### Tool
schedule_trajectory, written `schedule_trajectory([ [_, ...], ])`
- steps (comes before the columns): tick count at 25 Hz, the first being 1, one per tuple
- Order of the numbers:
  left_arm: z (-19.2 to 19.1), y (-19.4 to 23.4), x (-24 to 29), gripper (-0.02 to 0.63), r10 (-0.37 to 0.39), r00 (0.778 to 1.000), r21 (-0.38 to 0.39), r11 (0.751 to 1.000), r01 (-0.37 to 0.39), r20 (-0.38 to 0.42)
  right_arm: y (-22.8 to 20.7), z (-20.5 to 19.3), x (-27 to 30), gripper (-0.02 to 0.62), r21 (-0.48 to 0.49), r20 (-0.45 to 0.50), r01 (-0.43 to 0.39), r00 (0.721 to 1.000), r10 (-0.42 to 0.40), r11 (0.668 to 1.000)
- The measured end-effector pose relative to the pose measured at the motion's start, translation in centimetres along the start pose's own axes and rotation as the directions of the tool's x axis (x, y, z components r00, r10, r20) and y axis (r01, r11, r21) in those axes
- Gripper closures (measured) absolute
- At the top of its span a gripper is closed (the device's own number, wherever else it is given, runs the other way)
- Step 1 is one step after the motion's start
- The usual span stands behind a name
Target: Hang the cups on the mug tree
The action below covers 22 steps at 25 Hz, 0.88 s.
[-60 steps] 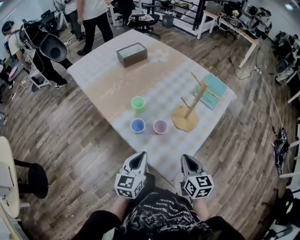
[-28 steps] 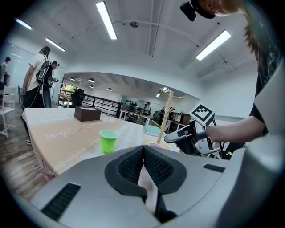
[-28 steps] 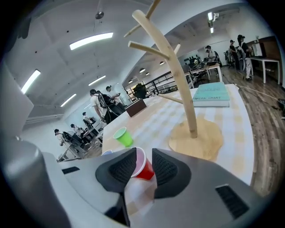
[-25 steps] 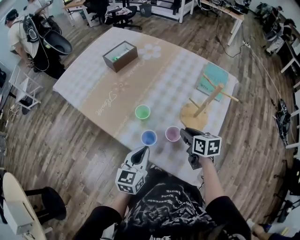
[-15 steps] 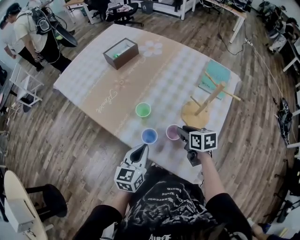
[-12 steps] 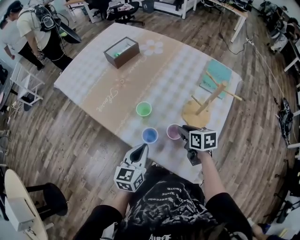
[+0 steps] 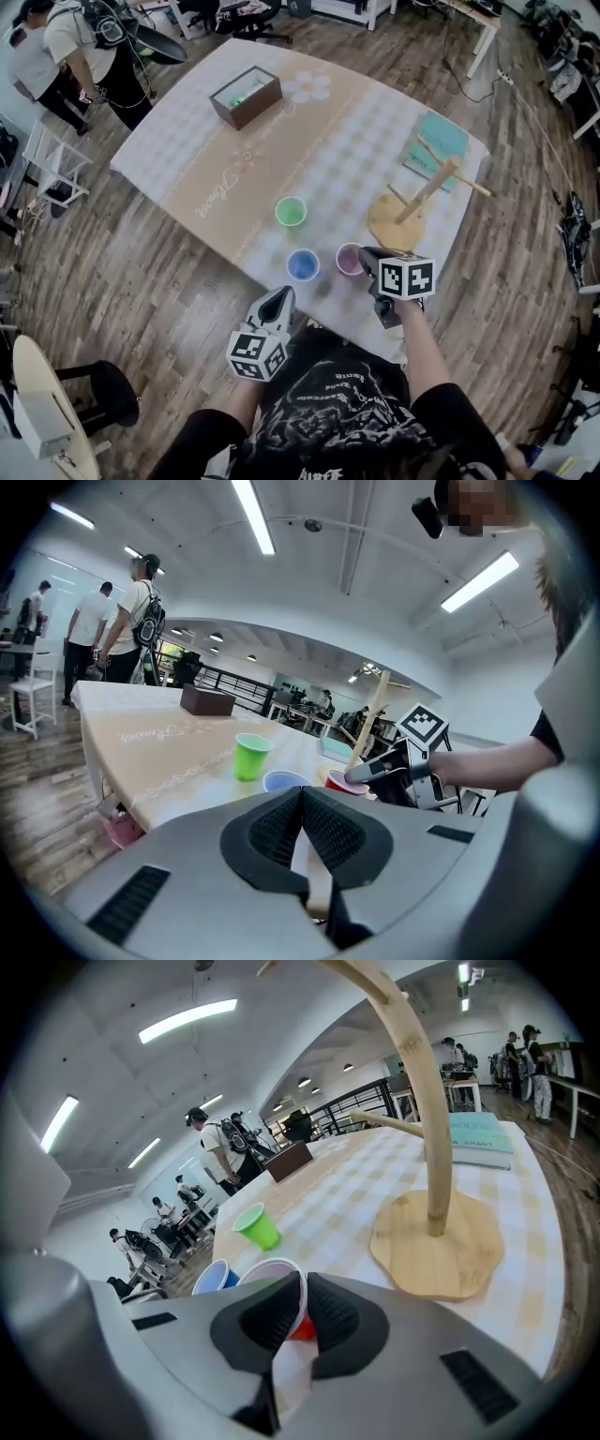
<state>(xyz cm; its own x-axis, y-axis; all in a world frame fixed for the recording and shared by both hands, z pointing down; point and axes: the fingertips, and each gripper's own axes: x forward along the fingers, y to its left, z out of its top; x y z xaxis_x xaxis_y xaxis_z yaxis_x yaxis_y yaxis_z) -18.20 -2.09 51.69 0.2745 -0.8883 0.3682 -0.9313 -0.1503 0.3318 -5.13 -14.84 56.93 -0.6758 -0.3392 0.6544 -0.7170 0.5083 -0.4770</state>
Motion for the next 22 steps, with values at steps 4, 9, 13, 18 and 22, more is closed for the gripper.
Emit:
schedule_trajectory([
  [4, 0.0, -0.1, 0.1, 0.586, -0.007, 1.0, 0.001, 1.0, 0.007, -0.001, 0.2, 0.1, -0.2, 0.561, -0.012, 0.013, 0.01, 1.0, -0.01, 1.0],
  [9, 0.0, -0.2, 0.2, 0.586, -0.012, 1.0, 0.001, 1.0, 0.012, 0.004, 0.3, 0.5, -1.2, 0.563, -0.044, 0.054, 0.034, 0.998, -0.032, 0.998],
  [13, 0.0, -0.7, 0.7, 0.586, -0.031, 1.0, 0.006, 1.0, 0.031, 0.0, -0.5, 1.1, -2.8, 0.563, -0.064, 0.107, 0.101, 0.99, -0.094, 0.993],
  [18, -0.2, -1.2, 1.1, 0.586, -0.044, 0.999, 0.014, 0.999, 0.044, -0.011, -1.1, 2.0, -5.0, 0.563, -0.056, 0.171, 0.155, 0.975, -0.143, 0.986],
  [22, 0.0, -1.8, 1.2, 0.586, -0.057, 0.998, 0.023, 0.998, 0.057, -0.01, -1.5, 2.7, -6.8, 0.563, -0.049, 0.219, 0.187, 0.96, -0.172, 0.981],
])
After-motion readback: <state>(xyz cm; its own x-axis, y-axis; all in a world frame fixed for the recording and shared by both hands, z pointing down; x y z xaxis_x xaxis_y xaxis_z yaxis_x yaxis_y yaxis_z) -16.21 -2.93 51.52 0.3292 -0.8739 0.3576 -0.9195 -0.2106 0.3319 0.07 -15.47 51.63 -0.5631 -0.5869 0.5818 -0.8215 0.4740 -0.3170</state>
